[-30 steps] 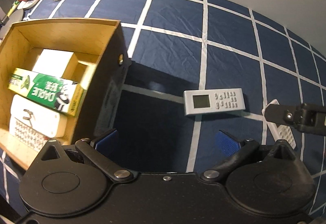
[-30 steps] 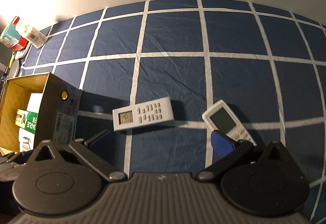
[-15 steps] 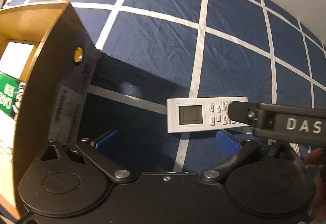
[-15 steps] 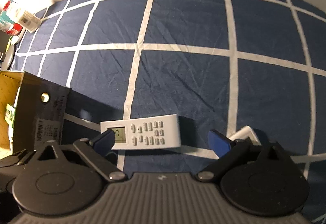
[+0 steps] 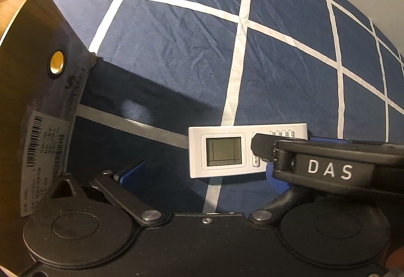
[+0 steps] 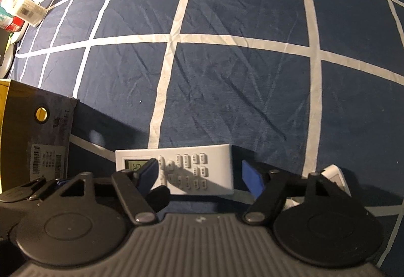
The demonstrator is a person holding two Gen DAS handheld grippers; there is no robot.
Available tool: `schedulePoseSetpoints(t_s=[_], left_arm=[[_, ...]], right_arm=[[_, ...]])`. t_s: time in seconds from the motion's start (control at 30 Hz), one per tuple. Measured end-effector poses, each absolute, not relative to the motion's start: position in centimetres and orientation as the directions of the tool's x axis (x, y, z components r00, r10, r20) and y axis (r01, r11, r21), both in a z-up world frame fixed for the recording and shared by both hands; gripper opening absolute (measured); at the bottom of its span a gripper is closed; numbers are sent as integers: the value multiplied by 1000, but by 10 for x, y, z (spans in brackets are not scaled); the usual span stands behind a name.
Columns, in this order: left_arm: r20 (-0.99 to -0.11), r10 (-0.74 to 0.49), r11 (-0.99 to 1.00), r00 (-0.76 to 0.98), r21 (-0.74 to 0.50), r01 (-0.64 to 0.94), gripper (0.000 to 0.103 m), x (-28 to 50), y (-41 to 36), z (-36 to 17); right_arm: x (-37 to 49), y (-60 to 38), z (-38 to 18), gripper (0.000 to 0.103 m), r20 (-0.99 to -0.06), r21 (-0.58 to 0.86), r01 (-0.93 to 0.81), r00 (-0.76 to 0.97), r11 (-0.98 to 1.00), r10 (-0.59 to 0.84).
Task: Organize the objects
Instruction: 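Close the right tool on the white air-conditioner remote, then lift the remote with the right tool and carry it over the box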
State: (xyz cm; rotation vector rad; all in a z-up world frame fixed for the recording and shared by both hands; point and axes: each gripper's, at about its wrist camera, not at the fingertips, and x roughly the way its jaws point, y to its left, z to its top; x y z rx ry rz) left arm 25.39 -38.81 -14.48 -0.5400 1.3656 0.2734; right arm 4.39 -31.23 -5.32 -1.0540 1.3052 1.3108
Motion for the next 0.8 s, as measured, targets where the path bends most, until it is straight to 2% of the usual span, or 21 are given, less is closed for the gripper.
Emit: schedulePoseSetpoints(t_s=[0.17,0.3,0.4,0.8], left_arm=[[-969,-145,854,201,-225,-470,87,257,-388,-148],[-958,-191,848,212,-270,-456,81,257,-387,-150],[-949,-216,845,228,-299,-444,70,258,-389,-148],[-951,-210,862,228,-291,-415,69,251,-392,-135]], right_arm=[[42,-311,-55,65,-986,160,-986,-157,47,62],[42,-313,-55,64,-985,161,-986,-156,55,74],[42,-313,-55,64,-985,158,-986,-154,53,74],[45,-320,-47,64,-982,172,-981,-163,92,99]])
